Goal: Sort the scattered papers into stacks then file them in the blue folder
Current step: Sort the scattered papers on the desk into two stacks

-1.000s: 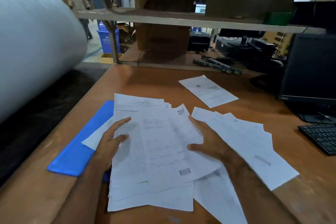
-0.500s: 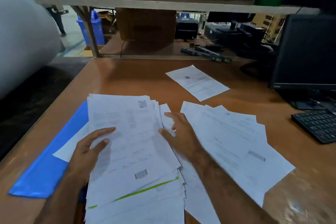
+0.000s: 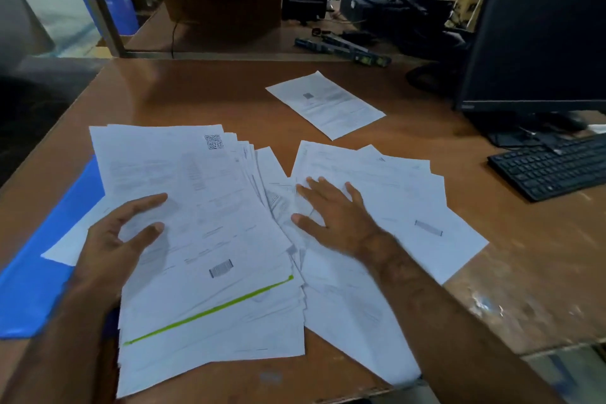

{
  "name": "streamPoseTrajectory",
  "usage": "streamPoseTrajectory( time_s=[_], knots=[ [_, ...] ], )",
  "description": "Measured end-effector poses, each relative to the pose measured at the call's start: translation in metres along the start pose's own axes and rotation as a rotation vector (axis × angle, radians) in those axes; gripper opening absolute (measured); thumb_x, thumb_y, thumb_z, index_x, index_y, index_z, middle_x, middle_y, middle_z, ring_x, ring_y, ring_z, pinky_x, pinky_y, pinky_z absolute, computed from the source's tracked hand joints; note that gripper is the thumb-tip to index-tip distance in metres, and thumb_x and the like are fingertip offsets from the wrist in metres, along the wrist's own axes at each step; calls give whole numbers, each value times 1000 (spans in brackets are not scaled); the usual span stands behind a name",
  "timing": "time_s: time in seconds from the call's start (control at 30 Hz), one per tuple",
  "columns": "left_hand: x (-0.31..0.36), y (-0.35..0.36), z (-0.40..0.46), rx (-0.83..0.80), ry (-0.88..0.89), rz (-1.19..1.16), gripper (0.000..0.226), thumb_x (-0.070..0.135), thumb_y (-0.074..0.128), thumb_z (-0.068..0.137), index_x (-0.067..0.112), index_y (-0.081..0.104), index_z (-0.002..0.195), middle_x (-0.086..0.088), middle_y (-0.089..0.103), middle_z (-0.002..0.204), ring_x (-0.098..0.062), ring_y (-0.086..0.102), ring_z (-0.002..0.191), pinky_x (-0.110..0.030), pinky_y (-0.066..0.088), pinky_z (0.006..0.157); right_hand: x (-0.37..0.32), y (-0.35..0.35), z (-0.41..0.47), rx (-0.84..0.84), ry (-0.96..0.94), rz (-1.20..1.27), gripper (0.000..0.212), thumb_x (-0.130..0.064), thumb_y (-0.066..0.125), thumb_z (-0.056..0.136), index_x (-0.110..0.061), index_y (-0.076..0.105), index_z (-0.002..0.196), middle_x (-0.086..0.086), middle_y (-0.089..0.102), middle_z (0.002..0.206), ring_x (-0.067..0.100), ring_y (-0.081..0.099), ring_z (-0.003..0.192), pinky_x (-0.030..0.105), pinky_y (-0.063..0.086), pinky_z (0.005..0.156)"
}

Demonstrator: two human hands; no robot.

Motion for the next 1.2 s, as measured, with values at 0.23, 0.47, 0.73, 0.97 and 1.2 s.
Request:
streamPoseTrajectory(
  time_s=[0.23, 0.47, 0.73, 0.97, 1.2],
  knots=[
    [9, 1, -8, 1, 9, -92, 44, -3, 67, 92, 28, 73, 123, 8, 61, 140, -17, 58, 126, -32, 47, 95, 42, -4, -62, 71, 411, -55, 85, -84, 18, 90, -38, 13, 161, -3, 6, 171, 26, 5, 158, 56, 5, 123],
    [9, 0, -8, -26, -23, -111, 47, -3, 67, 91, 29, 72, 125, 6, 61, 140, -21, 59, 124, -31, 48, 90, 71, -22, -79, 12, 269, 96, 70, -77, 41, 92, -47, 28, 154, -12, 11, 170, 15, 4, 158, 54, 1, 124],
    [11, 2, -7, -18, -23, -134, 43, -1, 69, 92, 24, 71, 127, 3, 63, 138, -19, 61, 113, -24, 48, 77, 95, -42, -83, 135, 605, 68, 94, -86, 58, 73, -32, 39, 148, 13, 42, 150, 39, 41, 135, 51, 42, 108],
    [13, 4, -7, -34, -24, -145, 42, -1, 71, 91, 24, 72, 124, 4, 61, 139, -15, 59, 123, -16, 50, 78, 91, -52, -78, 31, 670, -133, 82, -87, 42, 82, -24, 50, 136, 8, 50, 140, 33, 55, 123, 44, 49, 94],
    [1, 2, 0, -26, -11, -166, 39, 3, 73, 90, 26, 74, 122, 6, 65, 135, -12, 60, 122, -34, 48, 104, 69, -79, -72, -104, 566, -381, 71, -84, 29, 89, -24, 63, 104, 0, 67, 114, 24, 63, 108, 38, 39, 82]
  ],
)
Point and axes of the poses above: each hand's wrist, its own z-axis towards the middle knuckle, its own y-axis out of the palm, x = y × z, the point moved 8 cm from there along z, towards the middle knuckle
